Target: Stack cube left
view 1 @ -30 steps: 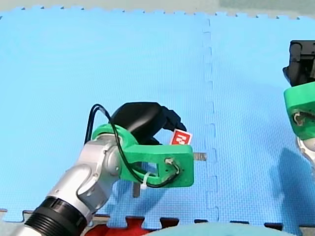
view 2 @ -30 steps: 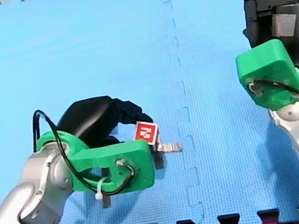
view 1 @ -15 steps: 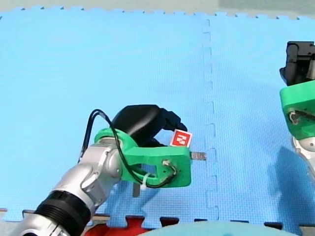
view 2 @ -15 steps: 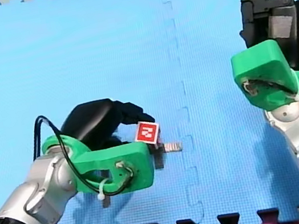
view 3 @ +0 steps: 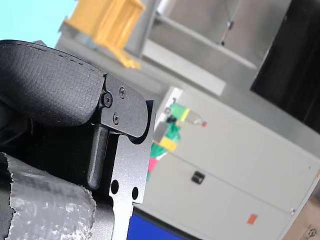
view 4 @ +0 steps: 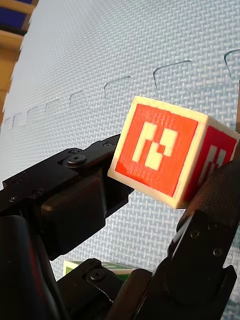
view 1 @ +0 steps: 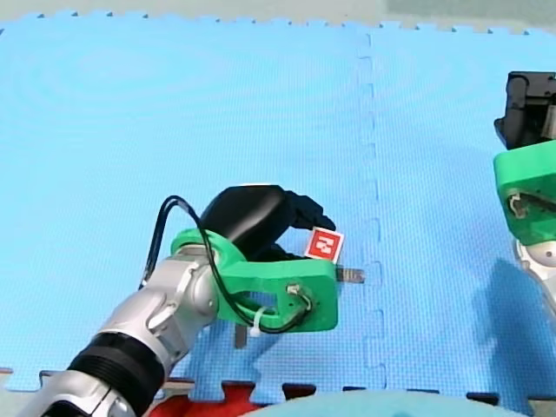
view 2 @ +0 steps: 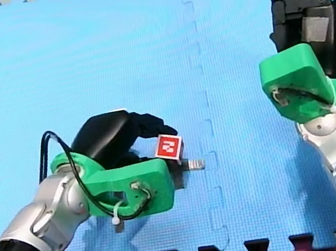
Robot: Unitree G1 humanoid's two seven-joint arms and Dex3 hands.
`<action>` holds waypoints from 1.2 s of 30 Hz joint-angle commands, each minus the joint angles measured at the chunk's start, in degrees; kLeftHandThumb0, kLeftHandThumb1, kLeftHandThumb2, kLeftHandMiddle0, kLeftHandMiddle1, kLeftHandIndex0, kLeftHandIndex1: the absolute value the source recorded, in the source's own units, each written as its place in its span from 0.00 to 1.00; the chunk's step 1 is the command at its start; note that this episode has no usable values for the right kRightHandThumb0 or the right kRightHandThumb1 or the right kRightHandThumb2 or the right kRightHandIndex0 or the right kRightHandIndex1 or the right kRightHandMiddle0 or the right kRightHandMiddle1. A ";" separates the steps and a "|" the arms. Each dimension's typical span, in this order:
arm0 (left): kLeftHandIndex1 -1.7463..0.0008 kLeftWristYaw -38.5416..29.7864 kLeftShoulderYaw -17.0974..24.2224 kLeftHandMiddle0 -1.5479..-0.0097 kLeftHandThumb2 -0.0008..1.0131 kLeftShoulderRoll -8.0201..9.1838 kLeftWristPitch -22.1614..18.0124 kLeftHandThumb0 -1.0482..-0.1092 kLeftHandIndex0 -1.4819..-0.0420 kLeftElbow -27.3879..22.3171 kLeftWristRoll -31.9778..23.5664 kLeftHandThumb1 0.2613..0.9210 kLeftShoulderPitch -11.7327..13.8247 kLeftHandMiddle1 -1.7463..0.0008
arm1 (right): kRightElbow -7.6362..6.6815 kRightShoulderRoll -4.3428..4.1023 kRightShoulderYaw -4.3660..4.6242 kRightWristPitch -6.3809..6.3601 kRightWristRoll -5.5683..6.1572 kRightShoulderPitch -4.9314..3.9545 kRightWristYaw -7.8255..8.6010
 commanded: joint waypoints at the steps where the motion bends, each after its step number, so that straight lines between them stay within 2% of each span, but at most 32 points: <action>1: 1.00 0.22 0.03 0.36 0.01 -0.31 -0.02 0.63 0.13 0.48 -0.32 0.83 -0.55 0.00 | 0.13 0.00 -0.08 0.27 0.18 -0.42 -0.13; 12: 1.00 -0.73 -0.32 0.35 0.00 -0.87 -0.80 0.63 0.13 0.66 -0.89 0.83 -0.90 0.00 | -0.01 0.29 -0.03 1.27 0.06 -1.05 -0.69; 22: 1.00 -7.26 -2.28 0.35 0.00 -1.13 -0.29 0.62 0.13 0.60 -0.84 0.83 -1.75 0.00 | -0.49 0.44 -0.09 2.11 0.21 -1.70 -0.79; 30: 1.00 -11.91 -3.08 0.34 0.00 -0.55 1.24 0.59 0.18 -0.46 -0.71 0.84 -2.21 0.00 | -0.93 0.41 -0.40 1.70 0.67 -1.68 -0.39; 36: 0.99 -15.83 -3.03 0.34 0.00 -0.13 3.79 0.59 0.17 -2.58 -1.04 0.84 -2.59 0.00 | -1.10 0.20 -0.45 1.44 0.79 -1.55 -0.18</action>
